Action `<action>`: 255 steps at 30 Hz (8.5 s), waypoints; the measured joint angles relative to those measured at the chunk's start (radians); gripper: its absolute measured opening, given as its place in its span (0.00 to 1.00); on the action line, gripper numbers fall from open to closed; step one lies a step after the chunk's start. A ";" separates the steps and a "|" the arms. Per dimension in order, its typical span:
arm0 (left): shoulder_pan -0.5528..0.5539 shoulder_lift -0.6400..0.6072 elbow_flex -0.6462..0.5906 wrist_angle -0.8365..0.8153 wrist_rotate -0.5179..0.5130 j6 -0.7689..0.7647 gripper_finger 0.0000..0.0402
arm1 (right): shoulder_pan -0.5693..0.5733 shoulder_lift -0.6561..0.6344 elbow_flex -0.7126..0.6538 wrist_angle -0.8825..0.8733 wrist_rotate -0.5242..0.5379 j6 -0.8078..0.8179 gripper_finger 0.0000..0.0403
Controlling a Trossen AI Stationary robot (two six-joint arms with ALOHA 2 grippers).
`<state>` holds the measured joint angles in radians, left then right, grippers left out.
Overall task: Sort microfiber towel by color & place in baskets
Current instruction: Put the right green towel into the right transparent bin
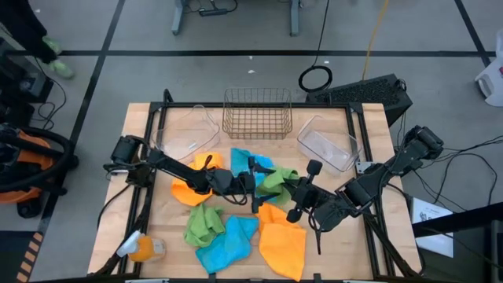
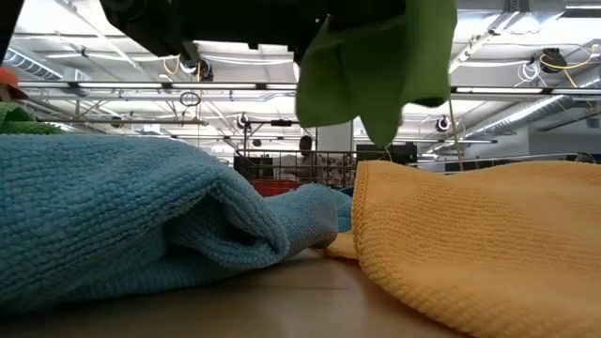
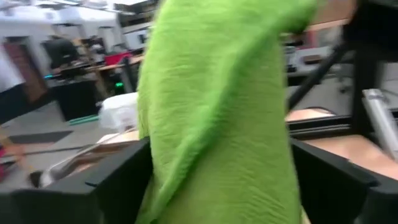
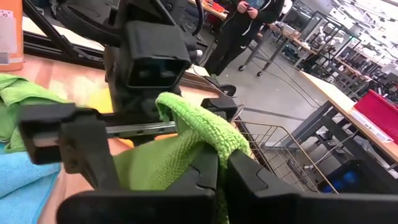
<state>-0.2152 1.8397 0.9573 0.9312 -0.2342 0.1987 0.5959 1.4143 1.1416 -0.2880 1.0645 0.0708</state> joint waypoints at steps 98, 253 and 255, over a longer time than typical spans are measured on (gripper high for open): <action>-0.317 -0.328 -0.014 -0.492 -0.217 0.094 0.75 | -0.004 0.187 -0.001 0.007 -0.491 0.149 0.06; -0.139 -0.298 -0.014 -0.593 0.066 0.103 0.06 | 0.064 0.172 -0.060 0.273 -0.246 0.030 0.67; -0.139 -0.298 -0.014 -0.593 0.059 0.103 0.06 | 0.049 0.172 -0.060 0.320 -0.293 0.034 0.67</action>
<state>-0.3538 1.5413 0.9432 0.3386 -0.1755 0.3018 0.6448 1.5860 1.0813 0.0321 0.7712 0.1044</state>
